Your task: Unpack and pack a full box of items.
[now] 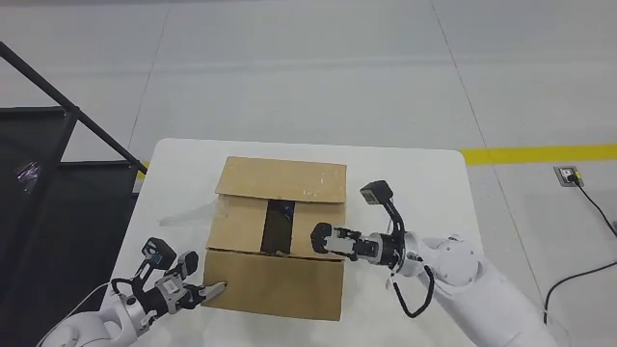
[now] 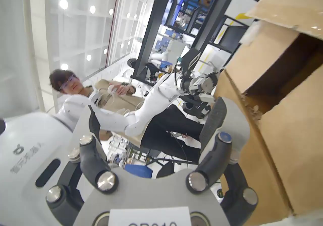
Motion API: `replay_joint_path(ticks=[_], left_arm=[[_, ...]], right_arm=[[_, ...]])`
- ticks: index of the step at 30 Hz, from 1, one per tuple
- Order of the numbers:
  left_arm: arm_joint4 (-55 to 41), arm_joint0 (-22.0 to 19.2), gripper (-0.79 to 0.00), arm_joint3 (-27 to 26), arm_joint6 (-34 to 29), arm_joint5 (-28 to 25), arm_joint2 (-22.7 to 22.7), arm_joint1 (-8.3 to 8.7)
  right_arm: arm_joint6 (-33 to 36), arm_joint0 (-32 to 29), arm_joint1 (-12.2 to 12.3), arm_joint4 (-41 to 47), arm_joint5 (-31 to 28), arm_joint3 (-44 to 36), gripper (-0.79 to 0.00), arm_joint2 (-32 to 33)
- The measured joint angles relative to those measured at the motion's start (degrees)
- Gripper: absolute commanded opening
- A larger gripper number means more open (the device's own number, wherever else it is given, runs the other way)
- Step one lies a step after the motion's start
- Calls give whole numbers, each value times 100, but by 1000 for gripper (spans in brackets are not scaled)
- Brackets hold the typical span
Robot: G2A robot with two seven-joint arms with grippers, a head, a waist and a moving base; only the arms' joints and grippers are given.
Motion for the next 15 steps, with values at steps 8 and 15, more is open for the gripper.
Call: replay_joint_path(ticks=[8, 15], left_arm=[[529, 106, 0, -34, 433, 366, 174, -3], [584, 107, 0, -24, 503, 455, 281, 11]], right_arm=[[-172, 546, -312, 387, 1085, 878, 0, -371], [-593, 820, -512, 310, 1068, 1454, 0, -436]])
